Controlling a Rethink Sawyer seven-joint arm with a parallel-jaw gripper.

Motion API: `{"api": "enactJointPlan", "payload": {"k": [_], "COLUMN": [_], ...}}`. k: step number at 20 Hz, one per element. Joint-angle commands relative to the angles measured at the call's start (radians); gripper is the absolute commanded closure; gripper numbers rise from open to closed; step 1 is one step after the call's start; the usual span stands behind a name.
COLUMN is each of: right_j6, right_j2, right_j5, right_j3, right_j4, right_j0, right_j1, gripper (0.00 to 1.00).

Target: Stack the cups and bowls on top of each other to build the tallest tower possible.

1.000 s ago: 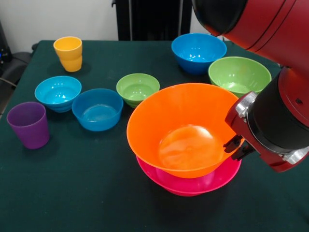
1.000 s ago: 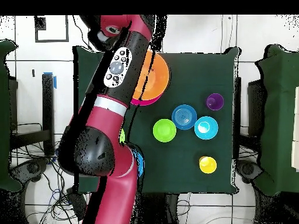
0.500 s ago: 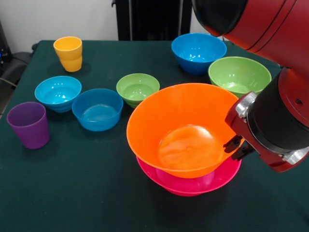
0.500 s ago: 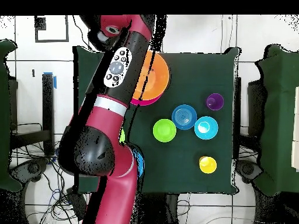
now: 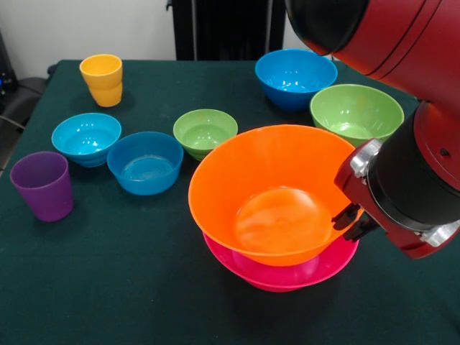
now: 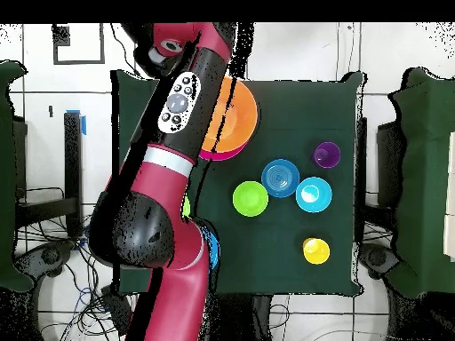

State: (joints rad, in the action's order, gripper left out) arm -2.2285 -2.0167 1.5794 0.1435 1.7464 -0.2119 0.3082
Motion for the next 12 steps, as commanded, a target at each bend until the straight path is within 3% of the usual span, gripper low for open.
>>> {"api": "enactJointPlan", "payload": {"k": [1,12], "right_j6": [-0.071,-0.069], "right_j2": [-0.007,-0.005], "right_j5": [-0.09,-0.111], "right_j3": [-0.037,-0.037], "right_j4": [-0.012,-0.016], "right_j0": [0.019,0.018], "right_j1": [-0.001,0.0], "gripper": [1.0,1.0]}}
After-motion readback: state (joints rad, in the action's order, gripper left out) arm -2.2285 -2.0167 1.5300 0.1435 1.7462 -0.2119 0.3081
